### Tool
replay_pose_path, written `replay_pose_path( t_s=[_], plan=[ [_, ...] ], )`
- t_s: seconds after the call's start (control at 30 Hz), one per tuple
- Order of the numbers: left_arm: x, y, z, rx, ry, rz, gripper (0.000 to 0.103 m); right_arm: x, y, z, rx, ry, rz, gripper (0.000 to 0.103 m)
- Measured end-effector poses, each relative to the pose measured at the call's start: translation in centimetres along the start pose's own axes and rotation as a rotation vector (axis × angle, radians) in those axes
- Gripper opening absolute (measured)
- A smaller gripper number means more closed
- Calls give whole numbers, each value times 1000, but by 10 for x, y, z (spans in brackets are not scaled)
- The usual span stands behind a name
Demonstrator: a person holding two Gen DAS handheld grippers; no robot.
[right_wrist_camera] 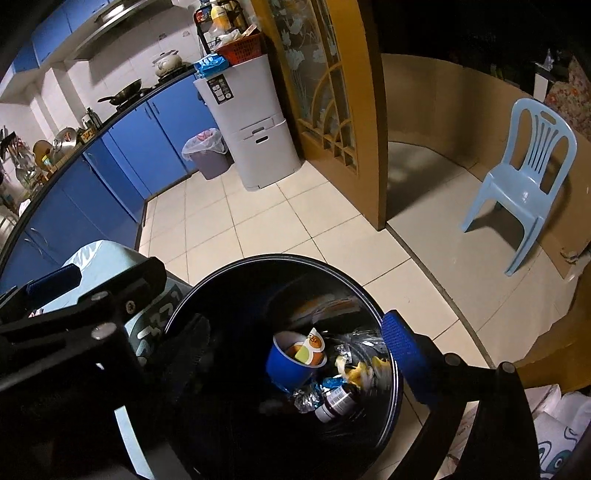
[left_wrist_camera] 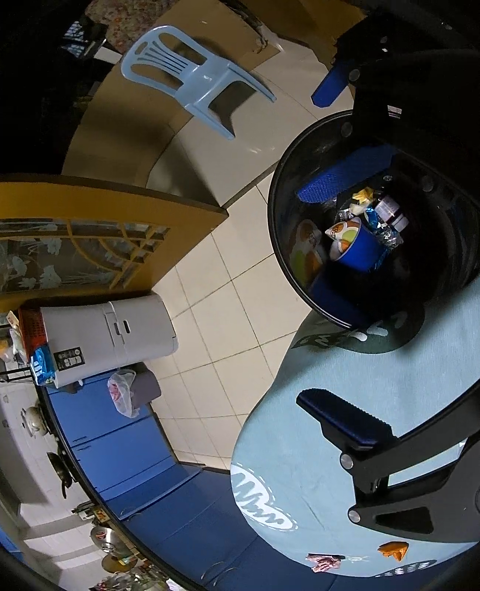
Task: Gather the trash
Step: 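Open right tool to drop the yellow bag while left tool drops the white lid into the bin, then move both open tools back over the table toward the peel and tissue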
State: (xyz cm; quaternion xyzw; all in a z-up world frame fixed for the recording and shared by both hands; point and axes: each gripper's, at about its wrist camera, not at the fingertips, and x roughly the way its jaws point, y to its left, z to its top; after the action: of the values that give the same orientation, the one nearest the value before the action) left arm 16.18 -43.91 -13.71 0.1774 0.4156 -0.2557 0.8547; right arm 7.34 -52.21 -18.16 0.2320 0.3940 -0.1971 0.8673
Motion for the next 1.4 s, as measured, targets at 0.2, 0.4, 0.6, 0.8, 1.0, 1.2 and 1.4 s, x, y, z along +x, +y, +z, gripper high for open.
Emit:
replay_pose_path(
  t_s=[0.2,0.4,0.6,0.8,1.0,1.2,1.4],
  plan=[
    [-8,8,-1,-10,-15,-3,100,-4,7,0,-6,-5,0,92],
    [-22,37,-9,-54,-30,10,100,-13,39,-3,-70,-13,16,92],
    [-38,111,-42,-161,-36,99,100,-17,93,-14,-178,-13,36,92],
    [-48,229,-97,-350,-7,266,100,-7,170,-36,-321,11,59,92],
    [-45,312,-147,-508,61,334,100,3,247,-49,-438,22,67,92],
    [-37,351,-170,-559,85,311,99,8,294,-57,-496,26,65,92],
    [-34,366,-181,-589,97,255,81,15,320,-61,-526,37,57,92]
  ],
)
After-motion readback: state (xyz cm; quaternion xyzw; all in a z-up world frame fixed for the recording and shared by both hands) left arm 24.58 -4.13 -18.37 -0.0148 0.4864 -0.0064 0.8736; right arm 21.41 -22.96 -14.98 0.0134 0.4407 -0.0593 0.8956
